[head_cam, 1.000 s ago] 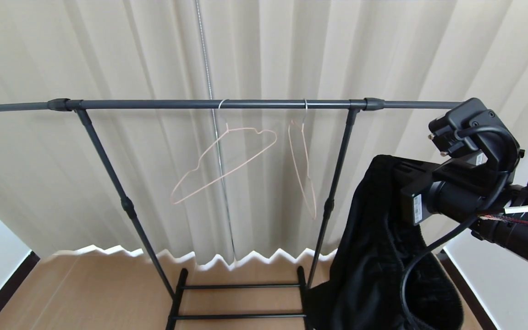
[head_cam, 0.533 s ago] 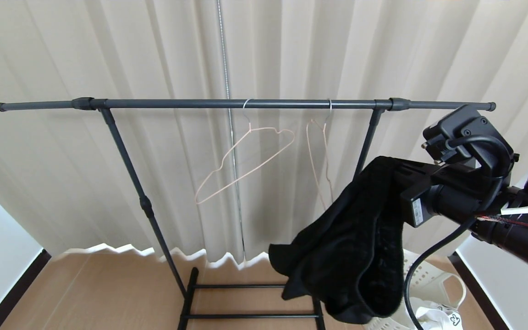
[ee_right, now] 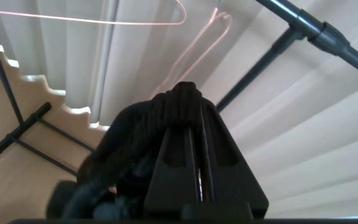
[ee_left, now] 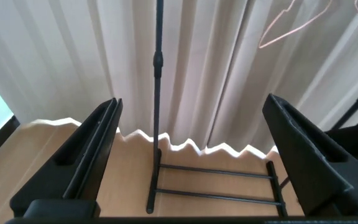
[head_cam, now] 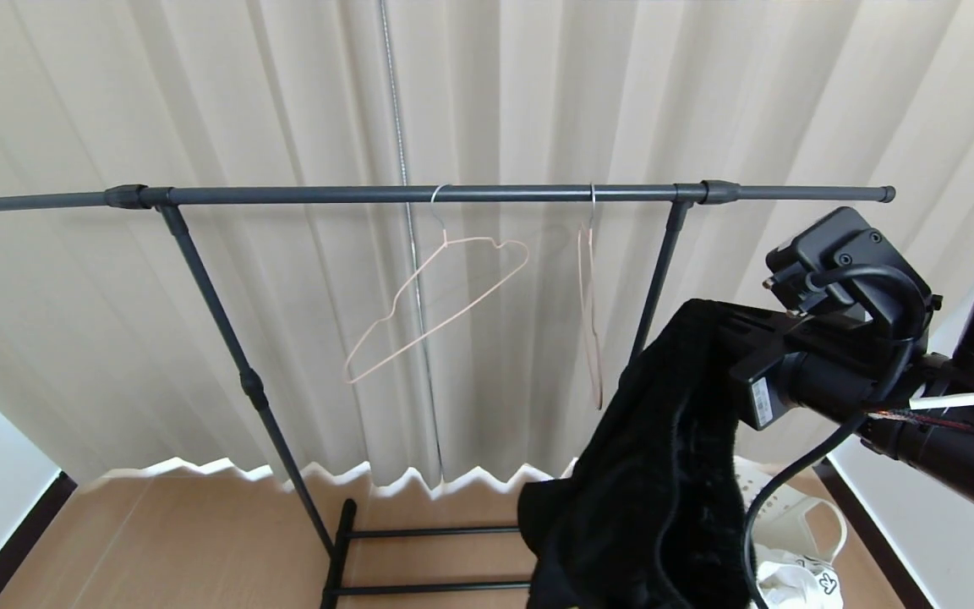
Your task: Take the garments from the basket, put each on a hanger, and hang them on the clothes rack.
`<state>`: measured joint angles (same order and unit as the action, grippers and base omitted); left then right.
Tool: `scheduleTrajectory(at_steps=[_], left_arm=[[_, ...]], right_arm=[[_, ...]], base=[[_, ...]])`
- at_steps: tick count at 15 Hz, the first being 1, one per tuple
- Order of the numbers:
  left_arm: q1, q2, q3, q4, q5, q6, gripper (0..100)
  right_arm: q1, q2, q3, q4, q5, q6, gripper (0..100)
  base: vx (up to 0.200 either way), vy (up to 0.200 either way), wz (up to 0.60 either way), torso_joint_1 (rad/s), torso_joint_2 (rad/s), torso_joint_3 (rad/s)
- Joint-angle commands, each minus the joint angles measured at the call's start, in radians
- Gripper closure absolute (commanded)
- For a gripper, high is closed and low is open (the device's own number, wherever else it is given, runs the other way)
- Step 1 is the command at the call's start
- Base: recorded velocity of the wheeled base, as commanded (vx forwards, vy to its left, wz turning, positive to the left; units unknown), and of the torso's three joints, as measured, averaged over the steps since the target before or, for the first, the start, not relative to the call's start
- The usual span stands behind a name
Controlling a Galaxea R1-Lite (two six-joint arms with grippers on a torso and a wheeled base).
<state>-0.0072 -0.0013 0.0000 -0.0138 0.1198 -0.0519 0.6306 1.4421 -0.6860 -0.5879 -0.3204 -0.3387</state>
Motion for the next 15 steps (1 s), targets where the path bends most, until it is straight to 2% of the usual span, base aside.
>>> scheduleTrajectory(at_steps=[1, 5, 6, 8, 9, 10, 11, 12, 13, 15], left_arm=[[0.000, 0.001, 0.000, 0.002, -0.006, 0.000, 0], [-0.013, 0.056, 0.000, 0.003, -0.029, 0.034, 0], [-0.019, 0.099, 0.000, 0.005, -0.051, 0.087, 0], [-0.030, 0.208, -0.029, -0.003, -0.101, 0.109, 0], [-0.030, 0.353, -0.114, -0.003, -0.170, 0.098, 0], [-0.030, 0.429, -0.155, -0.005, -0.196, 0.092, 0], [-0.043, 0.570, -0.225, -0.006, -0.232, 0.089, 0], [-0.056, 0.607, -0.249, -0.006, -0.232, 0.089, 0], [-0.154, 0.735, -0.351, -0.006, -0.230, 0.061, 0], [-0.283, 0.880, -0.460, -0.006, -0.216, -0.005, 0]], right_arm=[[0.012, 0.011, 0.003, -0.001, 0.000, 0.000, 100], [0.014, 0.009, 0.026, -0.049, 0.000, -0.002, 100], [0.017, 0.030, 0.025, -0.105, -0.002, 0.000, 100], [0.021, 0.075, 0.031, -0.188, -0.012, -0.002, 100], [0.050, 0.106, 0.022, -0.245, -0.092, 0.000, 100], [0.054, 0.113, 0.006, -0.234, -0.118, 0.000, 100], [0.052, 0.136, -0.038, -0.179, -0.124, 0.014, 100], [0.052, 0.144, -0.056, -0.150, -0.129, 0.029, 100], [0.052, 0.150, -0.136, -0.015, -0.135, 0.138, 100], [0.054, 0.149, -0.261, 0.198, -0.134, 0.300, 100]], base=[[0.000, 0.000, 0.00, 0.000, 0.00, 0.000], [0.000, 0.000, -0.15, 0.002, 0.00, 0.001], [0.000, 0.000, 0.00, 0.000, 0.00, 0.000], [0.000, 0.000, 0.00, 0.000, 0.00, 0.000], [0.000, 0.000, 0.00, 0.000, 0.00, 0.000], [0.000, 0.000, 0.00, 0.000, 0.00, 0.000], [0.000, 0.000, 0.00, 0.000, 0.00, 0.000], [0.000, 0.000, 0.00, 0.000, 0.00, 0.000], [0.000, 0.000, 0.00, 0.000, 0.00, 0.000], [0.000, 0.000, 0.00, 0.000, 0.00, 0.000]])
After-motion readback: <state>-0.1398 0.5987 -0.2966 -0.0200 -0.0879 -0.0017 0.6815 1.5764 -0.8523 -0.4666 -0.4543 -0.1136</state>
